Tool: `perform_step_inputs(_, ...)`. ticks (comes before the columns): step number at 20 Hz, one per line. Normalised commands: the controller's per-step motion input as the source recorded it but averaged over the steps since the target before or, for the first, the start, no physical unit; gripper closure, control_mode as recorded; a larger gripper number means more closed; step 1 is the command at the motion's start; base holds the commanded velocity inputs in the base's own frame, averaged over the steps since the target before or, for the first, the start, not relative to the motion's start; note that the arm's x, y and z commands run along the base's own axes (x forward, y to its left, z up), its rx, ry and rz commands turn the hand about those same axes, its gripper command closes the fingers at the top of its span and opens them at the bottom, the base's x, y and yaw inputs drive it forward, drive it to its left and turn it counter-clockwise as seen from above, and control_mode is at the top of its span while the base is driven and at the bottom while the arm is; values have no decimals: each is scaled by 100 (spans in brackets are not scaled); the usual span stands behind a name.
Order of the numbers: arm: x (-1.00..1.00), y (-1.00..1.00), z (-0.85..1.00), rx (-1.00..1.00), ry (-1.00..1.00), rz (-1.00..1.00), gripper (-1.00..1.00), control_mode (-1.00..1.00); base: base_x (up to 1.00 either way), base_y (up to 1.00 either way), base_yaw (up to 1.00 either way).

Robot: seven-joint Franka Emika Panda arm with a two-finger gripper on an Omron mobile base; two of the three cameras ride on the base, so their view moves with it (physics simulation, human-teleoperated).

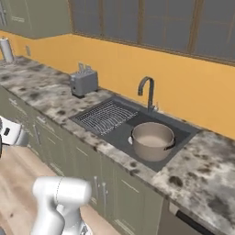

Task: Move the pot and pan from the stove into the sink.

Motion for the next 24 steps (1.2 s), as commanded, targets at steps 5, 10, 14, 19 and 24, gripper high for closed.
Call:
perform_step_inputs(5,0,0,0,0,0,0,-100,100,-6,0,50)
perform_step_inputs(10,0,0,0,0,0,0,-100,100,-5,0,50)
perform_step_inputs(14,0,0,0,0,0,0,-100,100,-5,0,50)
perform_step_inputs(19,0,0,0,0,0,0,-100,100,-5,0,50)
perform_step_inputs(24,0,0,0,0,0,0,-100,100,-31,0,37)
